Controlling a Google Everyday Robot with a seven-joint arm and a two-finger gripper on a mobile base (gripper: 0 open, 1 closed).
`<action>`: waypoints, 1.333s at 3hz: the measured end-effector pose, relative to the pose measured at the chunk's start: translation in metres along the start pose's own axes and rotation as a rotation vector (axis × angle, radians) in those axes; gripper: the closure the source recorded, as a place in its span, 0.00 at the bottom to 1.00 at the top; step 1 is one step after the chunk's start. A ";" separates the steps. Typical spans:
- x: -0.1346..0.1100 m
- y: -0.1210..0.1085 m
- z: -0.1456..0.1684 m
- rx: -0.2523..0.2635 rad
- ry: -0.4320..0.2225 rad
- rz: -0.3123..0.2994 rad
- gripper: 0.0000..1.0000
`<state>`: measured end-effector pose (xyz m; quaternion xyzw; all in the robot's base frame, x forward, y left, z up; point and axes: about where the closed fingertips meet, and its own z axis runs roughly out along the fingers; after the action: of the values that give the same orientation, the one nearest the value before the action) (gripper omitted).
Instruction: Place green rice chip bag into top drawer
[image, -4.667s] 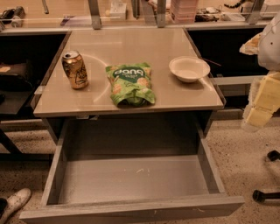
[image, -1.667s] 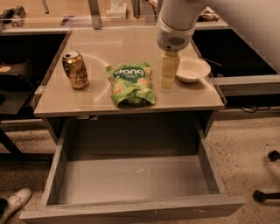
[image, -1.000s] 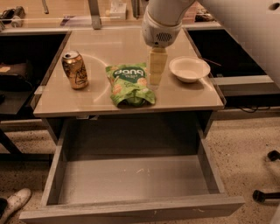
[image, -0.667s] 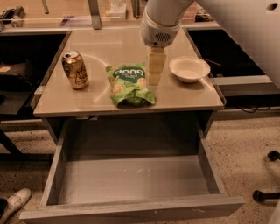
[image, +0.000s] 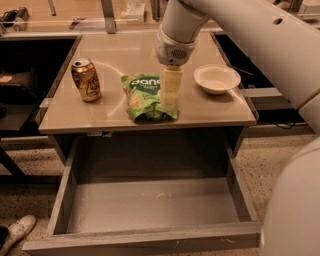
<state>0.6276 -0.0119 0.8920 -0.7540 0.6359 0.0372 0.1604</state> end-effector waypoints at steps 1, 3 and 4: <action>0.007 -0.007 0.019 -0.044 -0.013 0.021 0.00; 0.010 -0.008 0.036 -0.057 -0.013 0.067 0.00; 0.010 -0.008 0.057 -0.074 -0.035 0.101 0.00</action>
Offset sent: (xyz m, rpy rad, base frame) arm 0.0154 0.0002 -0.0545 0.0070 0.1178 -0.1003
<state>0.6454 -0.0038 0.8368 -0.7254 0.6686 0.0818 0.1414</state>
